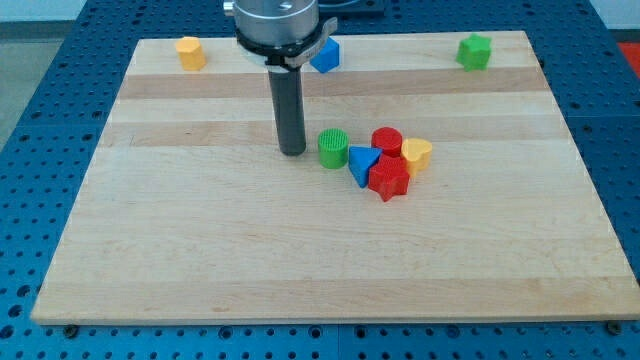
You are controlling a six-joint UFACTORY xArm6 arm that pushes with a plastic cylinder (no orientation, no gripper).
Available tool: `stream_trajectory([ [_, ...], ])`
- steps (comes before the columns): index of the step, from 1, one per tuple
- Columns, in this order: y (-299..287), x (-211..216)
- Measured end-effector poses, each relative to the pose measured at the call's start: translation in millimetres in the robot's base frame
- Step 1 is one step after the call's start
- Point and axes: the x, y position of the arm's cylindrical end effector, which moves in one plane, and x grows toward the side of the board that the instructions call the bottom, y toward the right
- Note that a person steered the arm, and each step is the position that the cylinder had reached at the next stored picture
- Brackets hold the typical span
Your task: Push the green circle to the left of the red circle
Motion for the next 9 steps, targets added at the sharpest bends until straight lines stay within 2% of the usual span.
stream_trajectory([
  [3, 41.1, 8.3],
  [9, 50.1, 7.2],
])
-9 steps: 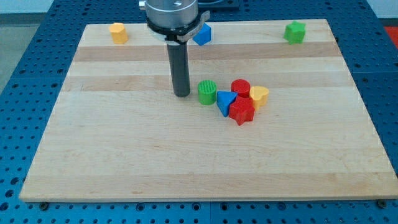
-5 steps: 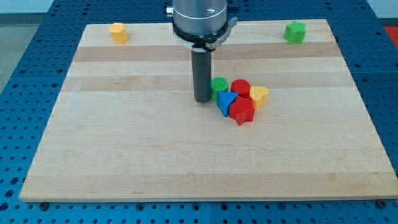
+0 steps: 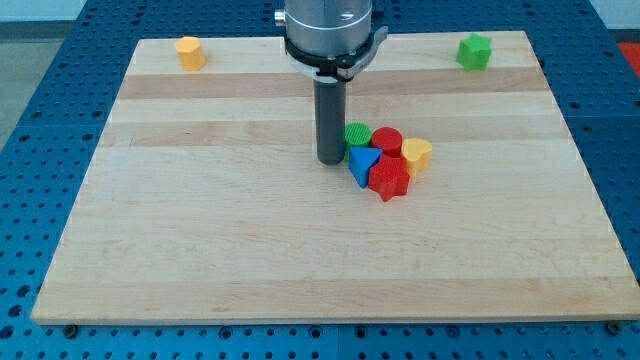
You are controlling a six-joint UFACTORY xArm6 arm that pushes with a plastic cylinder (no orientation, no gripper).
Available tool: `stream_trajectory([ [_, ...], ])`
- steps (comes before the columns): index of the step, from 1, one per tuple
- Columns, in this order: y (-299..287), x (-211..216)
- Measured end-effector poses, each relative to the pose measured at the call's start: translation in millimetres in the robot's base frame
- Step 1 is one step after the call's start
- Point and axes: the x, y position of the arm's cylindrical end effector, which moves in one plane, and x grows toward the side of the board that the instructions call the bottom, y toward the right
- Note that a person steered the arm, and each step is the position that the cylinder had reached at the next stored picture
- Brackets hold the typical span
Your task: Push the green circle to the left of the red circle
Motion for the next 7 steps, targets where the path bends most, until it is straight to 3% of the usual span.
stream_trajectory([
  [1, -1.7, 0.0],
  [2, -39.3, -6.2],
  [4, -138.3, -58.5],
  [7, -228.1, -131.5],
])
